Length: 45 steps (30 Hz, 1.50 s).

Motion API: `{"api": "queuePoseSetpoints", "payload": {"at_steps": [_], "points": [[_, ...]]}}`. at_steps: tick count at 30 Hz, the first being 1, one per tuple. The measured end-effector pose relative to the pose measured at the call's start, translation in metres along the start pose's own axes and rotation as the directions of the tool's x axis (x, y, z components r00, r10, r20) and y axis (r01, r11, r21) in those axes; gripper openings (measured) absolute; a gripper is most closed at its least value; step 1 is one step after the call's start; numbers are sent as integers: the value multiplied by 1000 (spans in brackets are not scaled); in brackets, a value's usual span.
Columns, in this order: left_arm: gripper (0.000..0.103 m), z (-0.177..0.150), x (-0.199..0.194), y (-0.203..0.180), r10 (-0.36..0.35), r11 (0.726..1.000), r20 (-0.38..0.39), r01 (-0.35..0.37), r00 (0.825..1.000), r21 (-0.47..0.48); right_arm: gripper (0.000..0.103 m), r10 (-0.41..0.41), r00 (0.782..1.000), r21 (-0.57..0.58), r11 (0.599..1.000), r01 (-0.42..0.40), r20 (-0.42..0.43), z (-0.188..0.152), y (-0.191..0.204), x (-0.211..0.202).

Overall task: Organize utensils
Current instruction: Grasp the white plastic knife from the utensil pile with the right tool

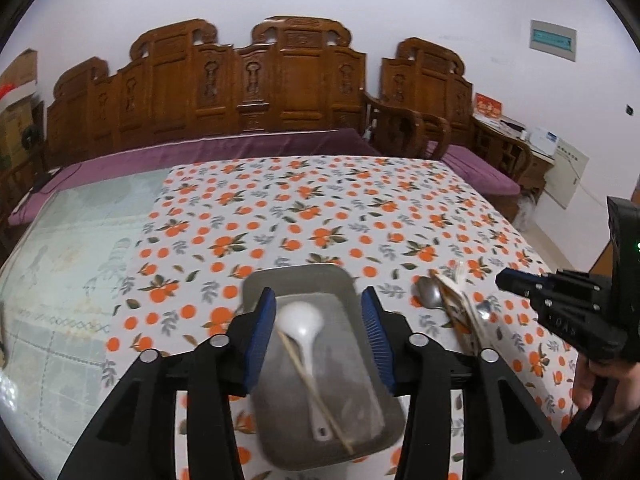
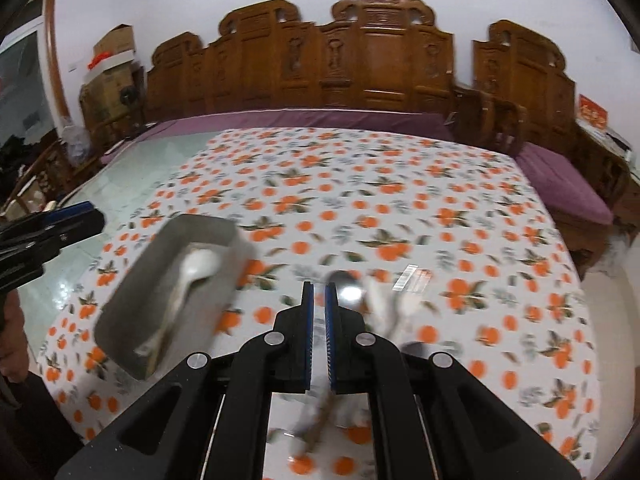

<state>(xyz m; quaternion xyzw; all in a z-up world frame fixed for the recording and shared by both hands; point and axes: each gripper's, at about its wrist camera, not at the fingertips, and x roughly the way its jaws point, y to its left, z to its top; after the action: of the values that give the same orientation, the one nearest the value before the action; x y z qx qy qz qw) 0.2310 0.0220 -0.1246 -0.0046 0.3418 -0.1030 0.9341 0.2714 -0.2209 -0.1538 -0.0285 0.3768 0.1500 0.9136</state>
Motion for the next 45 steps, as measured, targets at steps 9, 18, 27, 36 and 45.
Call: {"api": "queuePoseSetpoints", "payload": {"at_steps": [9, 18, 27, 36, 45], "points": [[44, -10, 16, -43, -41, 998, -30, 42, 999, 45, 12, -78, 996, 16, 997, 79, -30, -29, -48, 11], [48, -26, 31, -65, -33, 996, -66, 38, 997, 81, 14, -7, 999, 9, 1000, 7, -53, -45, -42, 46], [48, -36, 44, -75, -20, 994, -97, 30, 995, 103, 15, -29, 993, -77, 997, 20, -117, -51, -22, 79], [48, -43, 46, -86, -26, 991, -104, 39, 994, 125, 10, -78, 986, -61, 996, 69, -149, -56, -35, 84], [48, -50, 49, -100, -36, 989, -105, 51, 994, 139, 4, -24, 994, 4, 1000, 24, -104, -47, -45, 63]]}}
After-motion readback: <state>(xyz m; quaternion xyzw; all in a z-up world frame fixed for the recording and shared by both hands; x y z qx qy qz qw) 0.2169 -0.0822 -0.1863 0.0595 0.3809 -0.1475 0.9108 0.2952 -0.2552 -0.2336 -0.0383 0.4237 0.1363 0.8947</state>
